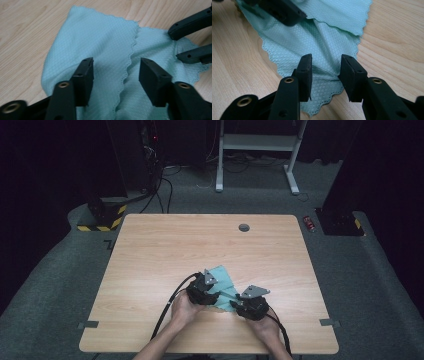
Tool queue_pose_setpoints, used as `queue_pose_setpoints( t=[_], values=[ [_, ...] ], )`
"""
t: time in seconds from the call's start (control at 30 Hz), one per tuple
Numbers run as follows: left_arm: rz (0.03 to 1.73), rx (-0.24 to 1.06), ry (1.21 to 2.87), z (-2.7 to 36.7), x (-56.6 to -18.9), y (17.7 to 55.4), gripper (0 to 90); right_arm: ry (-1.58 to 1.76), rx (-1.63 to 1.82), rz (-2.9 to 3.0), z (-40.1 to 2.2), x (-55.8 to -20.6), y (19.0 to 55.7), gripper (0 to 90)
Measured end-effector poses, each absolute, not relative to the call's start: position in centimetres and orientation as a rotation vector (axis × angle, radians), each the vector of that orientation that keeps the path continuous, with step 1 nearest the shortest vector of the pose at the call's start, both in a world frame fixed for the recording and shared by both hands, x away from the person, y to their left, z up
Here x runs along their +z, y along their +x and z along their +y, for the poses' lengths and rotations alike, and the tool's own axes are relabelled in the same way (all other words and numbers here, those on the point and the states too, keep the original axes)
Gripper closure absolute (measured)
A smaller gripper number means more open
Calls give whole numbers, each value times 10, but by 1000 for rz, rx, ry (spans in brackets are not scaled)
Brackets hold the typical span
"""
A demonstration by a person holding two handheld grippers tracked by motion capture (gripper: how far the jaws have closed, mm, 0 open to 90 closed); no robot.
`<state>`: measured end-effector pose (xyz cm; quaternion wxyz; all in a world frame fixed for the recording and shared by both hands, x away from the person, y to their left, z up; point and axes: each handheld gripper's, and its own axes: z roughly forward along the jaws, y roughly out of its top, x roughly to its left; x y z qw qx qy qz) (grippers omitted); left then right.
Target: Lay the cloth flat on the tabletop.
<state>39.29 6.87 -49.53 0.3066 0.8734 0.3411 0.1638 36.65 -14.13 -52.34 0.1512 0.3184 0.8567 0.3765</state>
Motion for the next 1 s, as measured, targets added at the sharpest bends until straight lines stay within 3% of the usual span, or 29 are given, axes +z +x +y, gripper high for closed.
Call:
queue_pose_setpoints(
  t=[0.1, 0.37, 0.5, 0.83, 1.0],
  values=[
    [902, 486, 2337, 65, -499, 393, 482, 915, 1081, 2460, -141, -523, 366, 619],
    [945, 479, 2324, 75, -497, 402, 876, 914, 1078, 2462, -141, -523, 367, 618],
    [954, 481, 2312, 81, -493, 403, 893, 914, 1079, 2463, -141, -523, 367, 618],
    [1157, 457, 2072, 138, -469, 424, 893, 914, 1079, 2462, -141, -523, 367, 618],
    [1267, 466, 2083, 165, -478, 433, 893, 914, 1079, 2462, -141, -523, 367, 617]
  ],
)
